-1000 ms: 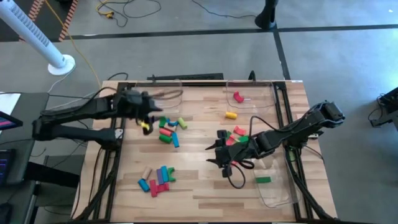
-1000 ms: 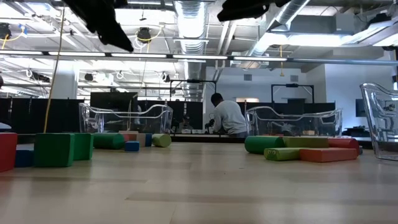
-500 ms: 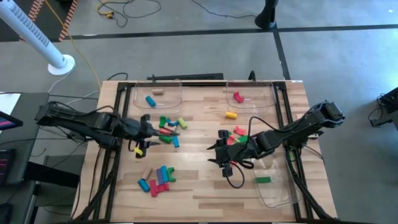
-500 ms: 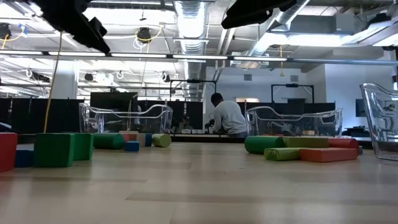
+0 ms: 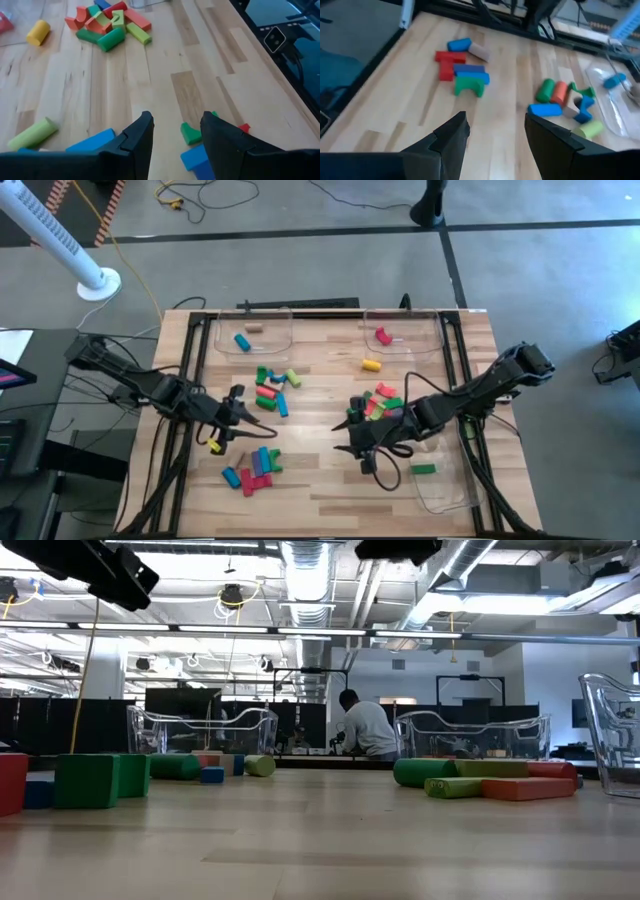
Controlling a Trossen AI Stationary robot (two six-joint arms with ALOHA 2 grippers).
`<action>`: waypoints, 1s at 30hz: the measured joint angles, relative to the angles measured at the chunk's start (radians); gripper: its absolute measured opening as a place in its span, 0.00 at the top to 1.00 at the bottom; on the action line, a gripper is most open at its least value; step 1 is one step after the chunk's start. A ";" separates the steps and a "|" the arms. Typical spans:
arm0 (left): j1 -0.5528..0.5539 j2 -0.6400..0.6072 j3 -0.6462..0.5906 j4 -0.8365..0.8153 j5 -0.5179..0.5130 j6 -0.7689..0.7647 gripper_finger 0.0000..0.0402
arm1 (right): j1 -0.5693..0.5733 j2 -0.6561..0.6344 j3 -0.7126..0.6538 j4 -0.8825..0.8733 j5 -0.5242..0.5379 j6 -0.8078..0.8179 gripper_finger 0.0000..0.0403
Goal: Sort blocks by size
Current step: Put the orange arch block into the top right transparent bin
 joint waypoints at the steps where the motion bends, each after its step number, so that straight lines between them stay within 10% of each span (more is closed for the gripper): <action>1: -0.008 0.000 0.000 0.000 -0.006 -0.003 0.61 | 0.005 0.000 -0.003 0.006 -0.009 -0.007 0.43; 11: -0.049 0.000 0.000 0.000 -0.057 -0.036 0.61 | -0.038 0.000 -0.003 -0.187 0.121 0.190 0.43; 30: -0.049 0.099 0.000 -0.003 -0.065 -0.033 0.61 | -0.146 0.000 -0.003 -0.659 0.058 0.651 0.43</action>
